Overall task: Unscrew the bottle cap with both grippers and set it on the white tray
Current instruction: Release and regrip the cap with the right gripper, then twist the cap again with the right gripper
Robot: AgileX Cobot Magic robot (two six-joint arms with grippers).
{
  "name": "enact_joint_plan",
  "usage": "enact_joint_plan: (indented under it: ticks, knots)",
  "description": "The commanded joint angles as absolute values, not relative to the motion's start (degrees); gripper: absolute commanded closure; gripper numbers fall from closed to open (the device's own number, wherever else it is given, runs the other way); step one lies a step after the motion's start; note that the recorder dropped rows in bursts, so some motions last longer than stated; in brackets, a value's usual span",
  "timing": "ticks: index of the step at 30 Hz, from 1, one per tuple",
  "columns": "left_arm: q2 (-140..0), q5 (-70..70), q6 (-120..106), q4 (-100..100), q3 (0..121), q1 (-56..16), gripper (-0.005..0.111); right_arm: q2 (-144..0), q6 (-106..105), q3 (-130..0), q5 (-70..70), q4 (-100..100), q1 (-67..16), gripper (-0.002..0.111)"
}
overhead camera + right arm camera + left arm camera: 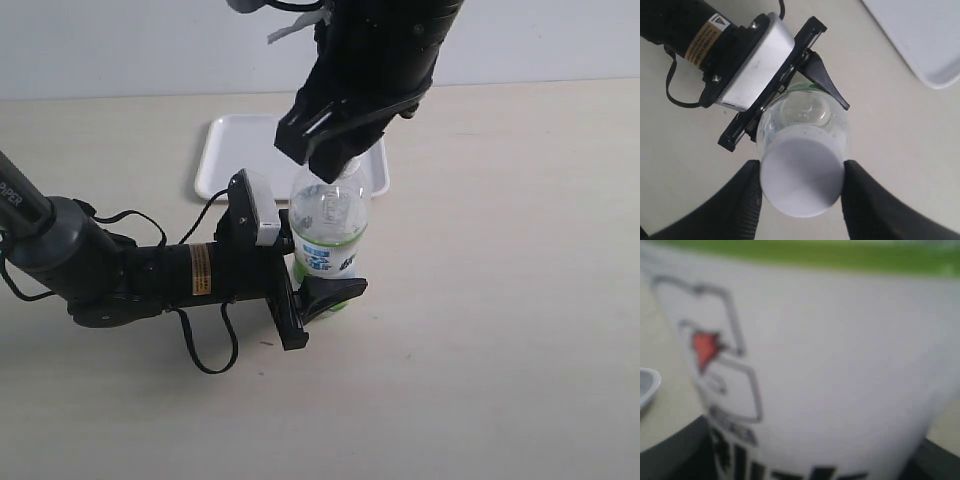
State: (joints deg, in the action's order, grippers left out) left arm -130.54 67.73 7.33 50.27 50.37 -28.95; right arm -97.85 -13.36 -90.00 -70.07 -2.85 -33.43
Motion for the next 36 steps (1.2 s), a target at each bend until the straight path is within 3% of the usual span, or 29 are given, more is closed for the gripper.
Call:
enact_joint_plan:
  ticks: [1,36]
  knots:
    - [-129.99,68.24,7.14,50.19,50.65,-29.15,0.106,-97.97,-27.13,-90.22,-69.96,-2.67,-33.63,0.108]
    - [-129.99,68.09,7.90,50.30,50.65,-29.15,0.106,-97.97,-100.66,-90.22,-67.10,1.02,-33.63,0.108]
